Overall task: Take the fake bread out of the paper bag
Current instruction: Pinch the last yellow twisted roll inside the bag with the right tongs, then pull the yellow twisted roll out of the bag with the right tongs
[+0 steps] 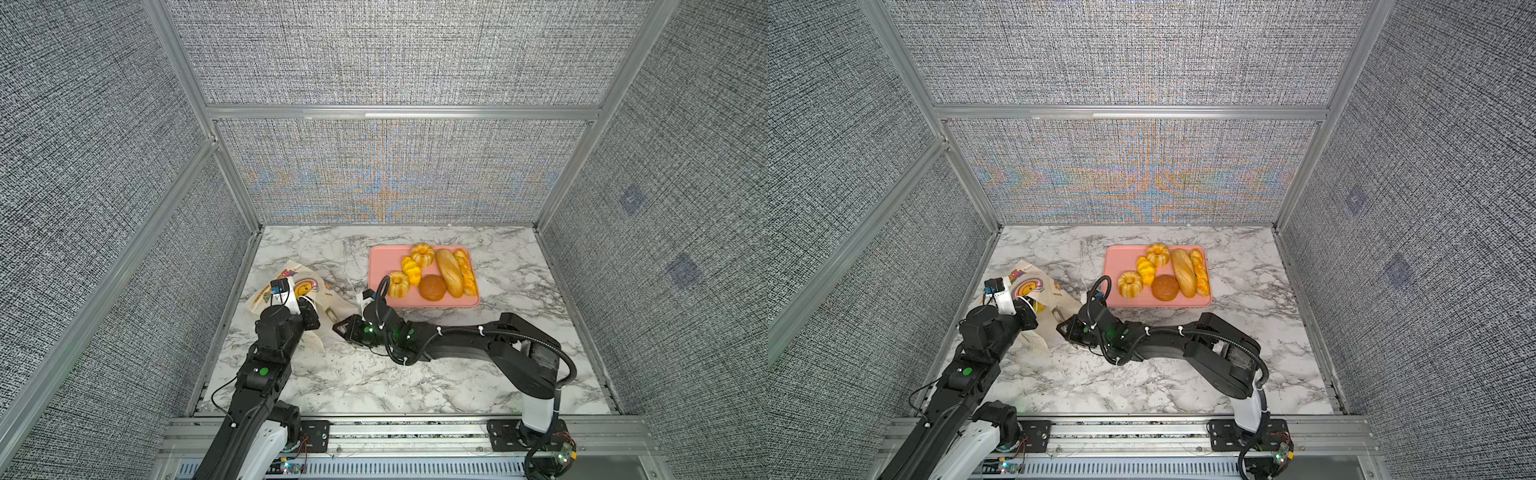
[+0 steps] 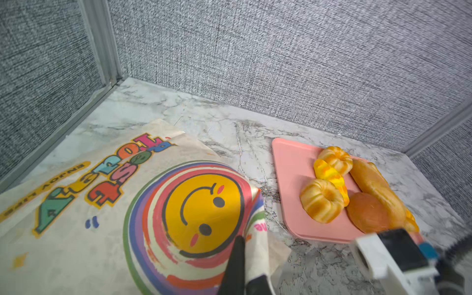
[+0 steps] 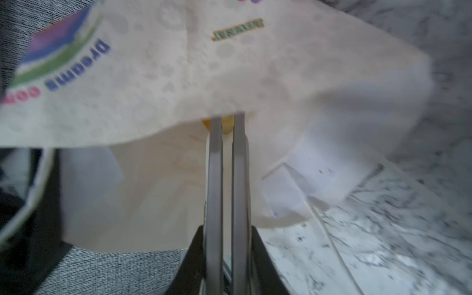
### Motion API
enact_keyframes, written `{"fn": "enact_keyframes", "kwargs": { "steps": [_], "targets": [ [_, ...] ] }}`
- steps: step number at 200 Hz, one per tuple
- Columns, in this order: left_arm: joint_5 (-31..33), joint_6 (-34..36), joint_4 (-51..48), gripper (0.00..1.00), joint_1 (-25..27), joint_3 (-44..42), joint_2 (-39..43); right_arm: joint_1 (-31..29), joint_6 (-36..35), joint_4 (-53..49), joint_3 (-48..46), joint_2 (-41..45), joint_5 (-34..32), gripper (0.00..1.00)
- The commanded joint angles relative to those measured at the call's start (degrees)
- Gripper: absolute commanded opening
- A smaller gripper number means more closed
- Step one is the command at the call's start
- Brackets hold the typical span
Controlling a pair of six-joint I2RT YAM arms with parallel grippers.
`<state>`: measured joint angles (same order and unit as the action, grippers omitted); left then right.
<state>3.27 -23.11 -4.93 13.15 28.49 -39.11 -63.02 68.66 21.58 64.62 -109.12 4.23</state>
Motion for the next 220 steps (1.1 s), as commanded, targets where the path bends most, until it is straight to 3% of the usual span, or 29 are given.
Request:
{"fn": "enact_keyframes", "kwargs": {
  "steps": [1, 25, 125, 175, 220],
  "targets": [
    [3.12, -4.62, -2.46, 0.00, 0.10, 3.12, -3.42, -1.25, -5.57, -2.68, -2.63, 2.47, -3.17, 0.00],
    [4.99, -5.14, -3.70, 0.00, 0.06, 6.67, -6.15, -3.42, -9.57, -5.94, -4.91, 6.41, -6.21, 0.00],
    [5.46, -8.60, -10.48, 0.00, 0.02, 12.04, -7.49, -10.04, -39.16, -19.26, -9.81, 26.08, -26.61, 0.00],
    [4.86, -9.58, -13.55, 0.00, -0.02, 16.95, -11.00, -11.07, -50.99, -20.36, -13.41, 36.21, -35.64, 0.00],
    [4.69, -10.45, -15.63, 0.00, -0.57, 16.26, -12.48, -6.20, -66.58, -20.45, -12.06, 40.79, -33.98, 0.00]
  ]
}}
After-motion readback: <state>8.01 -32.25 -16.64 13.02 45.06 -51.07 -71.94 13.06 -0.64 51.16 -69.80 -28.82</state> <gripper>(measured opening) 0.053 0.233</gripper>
